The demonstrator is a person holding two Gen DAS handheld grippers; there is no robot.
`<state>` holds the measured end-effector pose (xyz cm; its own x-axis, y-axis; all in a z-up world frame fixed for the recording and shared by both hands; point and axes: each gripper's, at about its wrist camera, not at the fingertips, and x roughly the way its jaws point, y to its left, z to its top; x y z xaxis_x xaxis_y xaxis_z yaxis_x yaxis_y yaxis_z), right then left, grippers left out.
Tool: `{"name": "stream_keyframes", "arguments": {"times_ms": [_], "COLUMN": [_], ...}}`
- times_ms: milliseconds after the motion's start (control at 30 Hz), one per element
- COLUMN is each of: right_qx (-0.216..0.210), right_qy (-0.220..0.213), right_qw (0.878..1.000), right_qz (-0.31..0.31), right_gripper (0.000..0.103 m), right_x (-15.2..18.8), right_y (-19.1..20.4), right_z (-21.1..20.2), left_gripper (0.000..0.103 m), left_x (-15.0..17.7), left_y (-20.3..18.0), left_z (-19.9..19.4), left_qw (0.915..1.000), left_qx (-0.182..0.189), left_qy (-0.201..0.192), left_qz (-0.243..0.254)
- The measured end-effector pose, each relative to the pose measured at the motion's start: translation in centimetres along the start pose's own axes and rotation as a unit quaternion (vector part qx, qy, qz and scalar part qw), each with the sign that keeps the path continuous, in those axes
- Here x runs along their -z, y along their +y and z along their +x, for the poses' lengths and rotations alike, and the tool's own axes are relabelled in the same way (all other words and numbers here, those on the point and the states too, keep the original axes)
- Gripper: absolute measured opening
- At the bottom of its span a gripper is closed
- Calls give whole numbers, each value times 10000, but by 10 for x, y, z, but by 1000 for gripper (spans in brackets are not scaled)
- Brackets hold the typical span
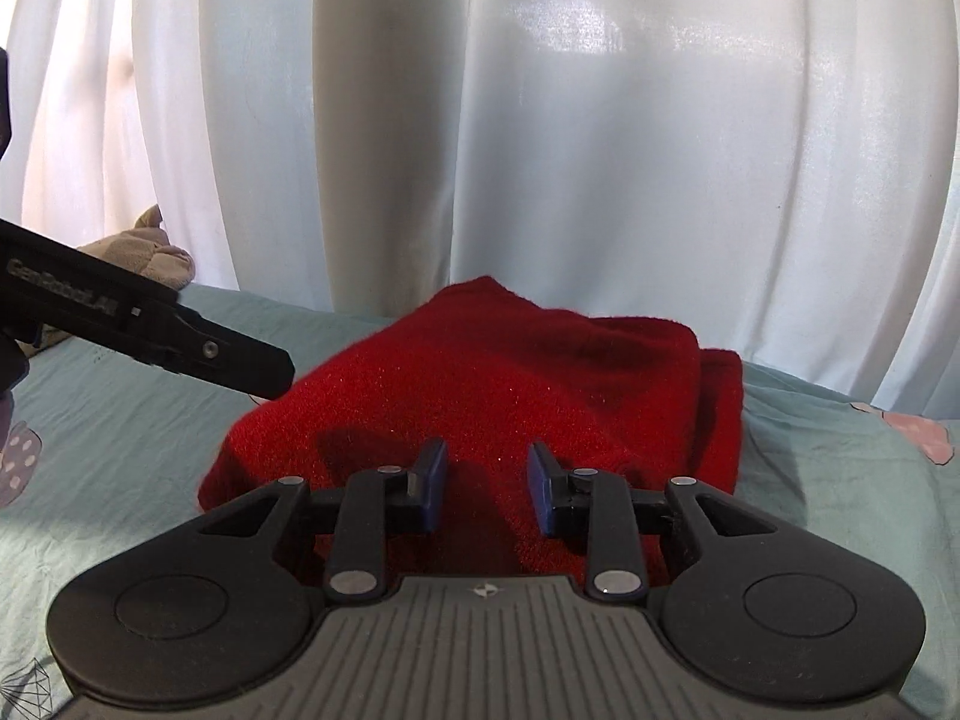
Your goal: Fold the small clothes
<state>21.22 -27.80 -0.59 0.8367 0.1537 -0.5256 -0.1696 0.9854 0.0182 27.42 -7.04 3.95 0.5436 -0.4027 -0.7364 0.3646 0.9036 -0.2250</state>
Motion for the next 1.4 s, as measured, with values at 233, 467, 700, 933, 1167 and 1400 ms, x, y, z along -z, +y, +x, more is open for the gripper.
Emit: {"name": "stream_keyframes", "arguments": {"times_ms": [233, 467, 700, 933, 1167, 1400], "right_qx": [57, -216, -944, -1375, -1347, -1461], "right_qy": [80, -184, -242, -66, 255, -54], "right_qw": [9998, 9980, 9489, 8791, 8720, 8474], "right_qz": [181, 564, 3002, 4564, 4700, 5104], "right_gripper": [27, 28, 57, 73, 75, 73], "right_x": [26, 30, 51, 73, 79, 80], "right_y": [-8, -21, -68, -88, -80, -86], "right_z": [0, -5, -57, -34, -38, -16], "left_gripper": [89, 94, 92, 72, 71, 70], "left_x": [20, 28, 61, 61, 58, 61], "left_y": [-9, 11, 4, 0, 12, -1], "left_z": [28, 8, -28, 14, 9, 22], "left_qw": [9996, 9994, 9971, 9993, 9999, 9996], "left_qx": [-24, 300, 298, -67, -6, -46], "left_qy": [70, -182, -259, 94, 109, 260], "left_qz": [291, -13, 648, 362, 3, 100]}}
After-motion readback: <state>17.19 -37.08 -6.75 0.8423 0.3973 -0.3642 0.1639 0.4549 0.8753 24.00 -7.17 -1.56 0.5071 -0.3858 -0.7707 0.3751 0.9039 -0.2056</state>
